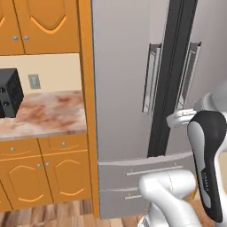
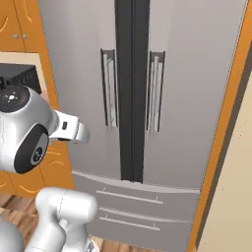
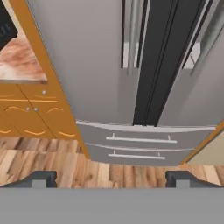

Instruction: Navigate to the fridge.

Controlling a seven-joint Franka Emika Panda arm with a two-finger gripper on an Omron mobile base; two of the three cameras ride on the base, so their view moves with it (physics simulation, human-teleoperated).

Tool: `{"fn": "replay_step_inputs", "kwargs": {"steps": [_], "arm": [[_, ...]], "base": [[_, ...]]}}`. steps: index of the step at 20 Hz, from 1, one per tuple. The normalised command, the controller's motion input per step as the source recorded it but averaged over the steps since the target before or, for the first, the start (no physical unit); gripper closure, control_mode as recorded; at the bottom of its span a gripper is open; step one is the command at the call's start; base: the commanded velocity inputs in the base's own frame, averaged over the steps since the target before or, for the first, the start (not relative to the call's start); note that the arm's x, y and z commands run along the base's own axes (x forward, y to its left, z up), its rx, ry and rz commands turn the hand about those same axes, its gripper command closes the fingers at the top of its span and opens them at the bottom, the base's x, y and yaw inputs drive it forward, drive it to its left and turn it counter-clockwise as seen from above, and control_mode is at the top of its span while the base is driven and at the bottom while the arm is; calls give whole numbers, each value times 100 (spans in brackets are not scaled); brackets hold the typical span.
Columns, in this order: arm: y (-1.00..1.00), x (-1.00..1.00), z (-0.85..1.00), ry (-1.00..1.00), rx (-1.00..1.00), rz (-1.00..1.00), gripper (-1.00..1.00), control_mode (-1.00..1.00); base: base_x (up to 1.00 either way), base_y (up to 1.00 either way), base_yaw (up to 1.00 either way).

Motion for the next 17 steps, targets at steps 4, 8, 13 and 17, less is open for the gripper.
{"fn": "replay_step_inputs", "kwargs": {"steps": [4,8,13,17], "arm": [[0,0,0,0,0,0,-100,100],[0,0,0,0,0,0,-100,100],[0,0,0,0,0,0,-100,100],[0,0,0,0,0,0,-100,100]], "base": [[100,-6,0],[100,-71,-11],[100,-90,-33],[98,-86,-38]]}}
